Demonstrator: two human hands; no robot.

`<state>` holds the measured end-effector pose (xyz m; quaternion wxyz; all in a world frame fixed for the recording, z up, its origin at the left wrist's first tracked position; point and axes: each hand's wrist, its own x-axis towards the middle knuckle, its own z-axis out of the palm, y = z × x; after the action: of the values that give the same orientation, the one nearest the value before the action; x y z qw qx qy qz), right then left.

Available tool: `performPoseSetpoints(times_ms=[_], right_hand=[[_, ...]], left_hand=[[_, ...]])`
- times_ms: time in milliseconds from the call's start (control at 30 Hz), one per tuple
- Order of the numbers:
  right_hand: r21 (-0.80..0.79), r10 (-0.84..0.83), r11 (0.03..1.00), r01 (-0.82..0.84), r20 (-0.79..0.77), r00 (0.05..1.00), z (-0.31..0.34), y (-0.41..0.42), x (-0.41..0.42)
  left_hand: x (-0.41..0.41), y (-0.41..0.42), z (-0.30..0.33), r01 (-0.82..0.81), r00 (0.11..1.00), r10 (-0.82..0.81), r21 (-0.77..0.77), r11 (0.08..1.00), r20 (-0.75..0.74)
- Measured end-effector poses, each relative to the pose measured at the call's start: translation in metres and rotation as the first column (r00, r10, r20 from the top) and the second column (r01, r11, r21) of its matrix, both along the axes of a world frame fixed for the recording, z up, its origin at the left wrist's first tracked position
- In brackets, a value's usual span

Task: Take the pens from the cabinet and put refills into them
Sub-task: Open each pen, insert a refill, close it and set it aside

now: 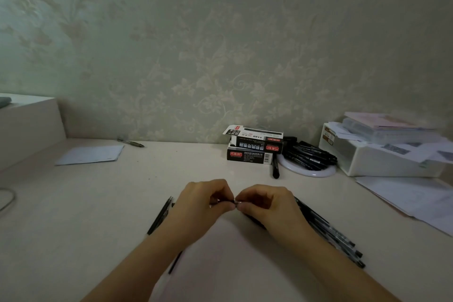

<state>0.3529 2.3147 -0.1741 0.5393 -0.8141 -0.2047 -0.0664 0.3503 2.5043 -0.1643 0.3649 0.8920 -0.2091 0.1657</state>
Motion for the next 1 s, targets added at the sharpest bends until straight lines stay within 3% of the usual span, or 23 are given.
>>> performPoseSetpoints(times_ms=[67,133,200,267,433,667,1000], right_hand=[[0.038,-0.004,0.999,0.003,0.023,1.0,0.005,0.001,0.0],[0.015,-0.111,0.994,0.11,0.092,0.99,0.008,0.0,0.002],[-0.122,-0.263,0.948,0.294,0.22,0.939,0.012,-0.006,0.003],[-0.327,-0.288,0.854,0.404,0.349,0.892,0.013,-0.013,0.003],[-0.639,-0.172,0.703,0.312,0.273,0.947,0.009,-0.007,-0.002],[-0.7,-0.19,0.654,0.286,0.213,0.958,0.009,-0.002,-0.007],[-0.737,-0.193,0.604,0.302,0.233,0.953,0.005,0.0,-0.006]], left_hand=[[-0.003,-0.005,-0.001,-0.024,1.0,0.025,-0.071,0.997,0.018],[-0.004,-0.007,-0.001,-0.091,0.994,0.096,-0.093,0.991,0.052],[0.0,0.0,0.002,-0.216,0.971,0.225,-0.103,0.971,0.081],[0.006,0.015,0.005,-0.347,0.93,0.358,-0.124,0.93,0.083],[0.016,0.058,-0.001,-0.616,0.782,0.622,0.107,0.78,-0.034],[0.024,0.076,-0.018,-0.613,0.705,0.681,0.311,0.726,-0.198],[0.016,0.071,-0.01,-0.614,0.654,0.729,0.422,0.667,-0.201]])
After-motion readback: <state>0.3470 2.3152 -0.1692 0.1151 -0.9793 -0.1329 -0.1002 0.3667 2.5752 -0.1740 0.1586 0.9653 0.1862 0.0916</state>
